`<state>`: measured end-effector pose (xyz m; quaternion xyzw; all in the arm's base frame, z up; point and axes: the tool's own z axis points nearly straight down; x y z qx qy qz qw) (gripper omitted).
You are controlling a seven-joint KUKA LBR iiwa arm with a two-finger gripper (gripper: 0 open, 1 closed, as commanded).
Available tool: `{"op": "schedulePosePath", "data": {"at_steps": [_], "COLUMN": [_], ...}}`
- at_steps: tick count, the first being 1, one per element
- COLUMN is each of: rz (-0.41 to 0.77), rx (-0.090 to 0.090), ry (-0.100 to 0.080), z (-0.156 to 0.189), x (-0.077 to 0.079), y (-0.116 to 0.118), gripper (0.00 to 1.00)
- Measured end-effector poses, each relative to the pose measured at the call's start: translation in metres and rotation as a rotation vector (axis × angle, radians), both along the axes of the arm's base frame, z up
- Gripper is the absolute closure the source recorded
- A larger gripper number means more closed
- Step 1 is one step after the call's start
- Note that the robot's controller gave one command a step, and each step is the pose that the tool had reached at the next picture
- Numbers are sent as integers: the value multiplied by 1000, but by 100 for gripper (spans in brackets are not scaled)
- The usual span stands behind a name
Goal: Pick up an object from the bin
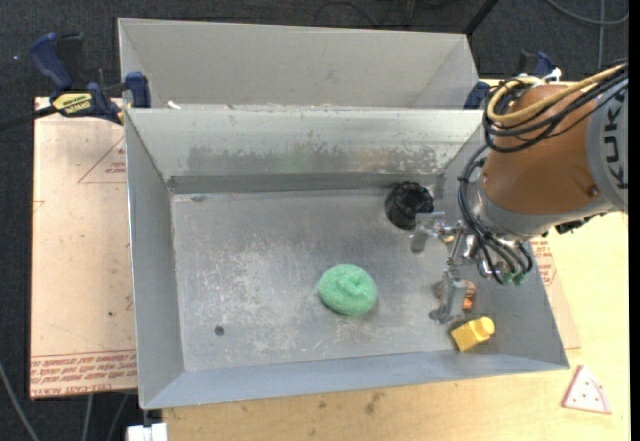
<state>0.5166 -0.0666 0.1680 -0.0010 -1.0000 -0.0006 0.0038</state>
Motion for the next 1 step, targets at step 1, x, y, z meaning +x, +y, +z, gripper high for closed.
{"op": "schedulePosePath", "data": {"at_steps": [1], "rz": [2], "rx": [-1], "ry": [-8], "z": [4], "x": [2], "y": [0], "gripper": [0]}}
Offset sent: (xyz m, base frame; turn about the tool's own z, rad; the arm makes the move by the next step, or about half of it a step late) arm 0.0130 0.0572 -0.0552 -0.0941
